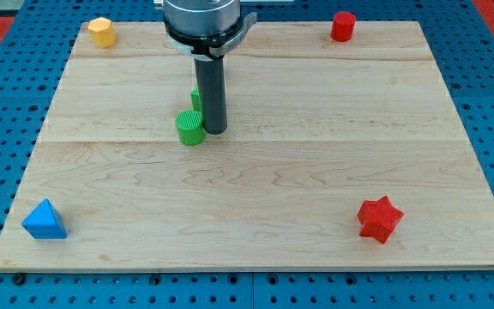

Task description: Move the red star towards the bottom center

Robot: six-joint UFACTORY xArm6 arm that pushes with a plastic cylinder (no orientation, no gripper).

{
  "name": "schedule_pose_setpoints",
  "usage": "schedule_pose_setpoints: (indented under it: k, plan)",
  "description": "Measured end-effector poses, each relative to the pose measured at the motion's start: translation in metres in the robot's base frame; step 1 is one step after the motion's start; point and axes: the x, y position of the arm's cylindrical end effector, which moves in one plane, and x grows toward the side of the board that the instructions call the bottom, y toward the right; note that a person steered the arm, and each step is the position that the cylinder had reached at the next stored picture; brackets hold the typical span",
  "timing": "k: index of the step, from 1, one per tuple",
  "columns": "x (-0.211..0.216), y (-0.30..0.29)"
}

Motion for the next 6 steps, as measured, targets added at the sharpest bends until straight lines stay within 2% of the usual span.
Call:
schedule_pose_setpoints:
  k: [1, 2, 3, 4, 5, 6]
  plan:
    - [0.052, 0.026]
    - [0.088, 0.094]
    - [0.088, 0.209]
    - [0.114, 0.295]
    - [0.151, 0.272]
    - [0.131, 0.204]
